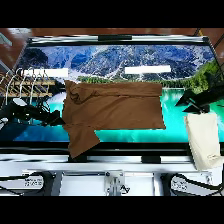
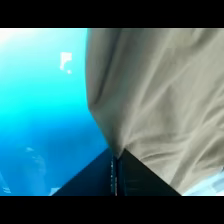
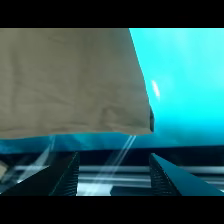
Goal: Fold the shirts.
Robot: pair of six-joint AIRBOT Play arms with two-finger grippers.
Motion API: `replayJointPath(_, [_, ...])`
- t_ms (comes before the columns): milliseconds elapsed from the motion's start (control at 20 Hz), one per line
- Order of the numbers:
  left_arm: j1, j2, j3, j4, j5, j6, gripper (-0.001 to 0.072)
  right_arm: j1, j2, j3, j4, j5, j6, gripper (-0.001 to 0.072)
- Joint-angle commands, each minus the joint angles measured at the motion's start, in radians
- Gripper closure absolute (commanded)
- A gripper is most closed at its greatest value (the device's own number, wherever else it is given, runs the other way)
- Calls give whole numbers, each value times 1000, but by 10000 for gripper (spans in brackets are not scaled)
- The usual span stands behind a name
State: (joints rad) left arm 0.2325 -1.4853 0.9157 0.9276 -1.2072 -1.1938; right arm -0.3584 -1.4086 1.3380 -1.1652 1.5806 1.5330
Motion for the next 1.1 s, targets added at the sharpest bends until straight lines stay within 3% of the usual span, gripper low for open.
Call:
replayJointPath(0, [-2, 2, 1, -19, -105, 88, 678, -10, -34, -98, -78, 18, -28, 165])
replayJointPath(250, [18, 35, 2, -20, -133, 90, 679, -31, -84, -190, -25, -94, -22, 165])
replayJointPath(500, [50, 88, 2, -20, -133, 90, 678, -30, -200, -205, 87, -93, -36, 165])
replayJointPath(1050, [60, 105, 61, -24, -140, 109, 678, 96, -284, -207, 56, -117, -26, 167])
